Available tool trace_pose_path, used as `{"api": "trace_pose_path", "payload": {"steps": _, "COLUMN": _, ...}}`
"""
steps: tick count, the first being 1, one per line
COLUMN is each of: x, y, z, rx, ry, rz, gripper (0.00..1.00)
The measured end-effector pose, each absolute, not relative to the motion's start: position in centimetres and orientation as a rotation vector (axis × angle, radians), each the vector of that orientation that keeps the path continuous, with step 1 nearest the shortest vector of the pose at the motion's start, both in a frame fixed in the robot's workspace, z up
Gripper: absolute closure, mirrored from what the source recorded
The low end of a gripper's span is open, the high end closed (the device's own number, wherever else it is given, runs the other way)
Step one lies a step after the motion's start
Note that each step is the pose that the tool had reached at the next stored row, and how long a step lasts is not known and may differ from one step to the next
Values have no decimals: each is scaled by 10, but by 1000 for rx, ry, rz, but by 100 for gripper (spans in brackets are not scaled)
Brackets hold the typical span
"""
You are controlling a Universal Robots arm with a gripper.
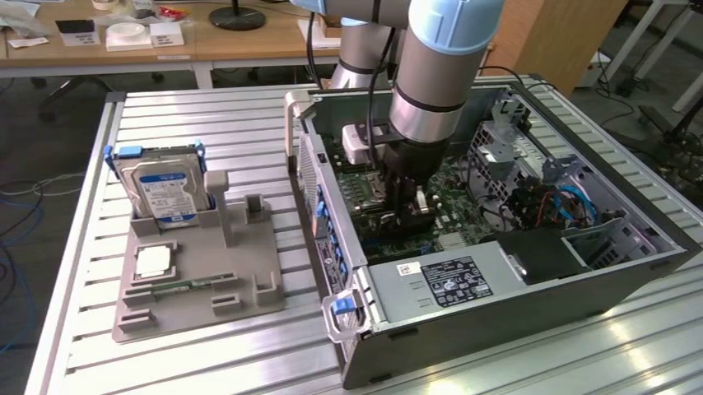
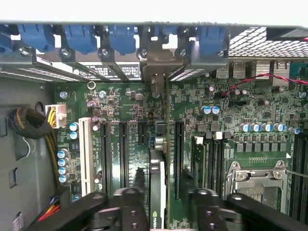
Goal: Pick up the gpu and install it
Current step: 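Insert the gpu into the slot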
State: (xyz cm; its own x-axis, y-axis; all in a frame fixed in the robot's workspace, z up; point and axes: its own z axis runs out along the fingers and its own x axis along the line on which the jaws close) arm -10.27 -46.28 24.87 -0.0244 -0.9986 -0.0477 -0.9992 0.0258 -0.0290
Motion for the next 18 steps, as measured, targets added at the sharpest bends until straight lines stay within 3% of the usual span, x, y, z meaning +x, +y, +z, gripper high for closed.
{"api": "trace_pose_path", "payload": {"steps": 4, "x": -103, "y": -463, "z": 249, "rx": -2155, "ry": 2210, "rz": 19, "gripper": 42}}
{"api": "trace_pose_path", "payload": {"steps": 18, "x": -103, "y": -463, "z": 249, "rx": -2155, "ry": 2210, "rz": 19, "gripper": 42}}
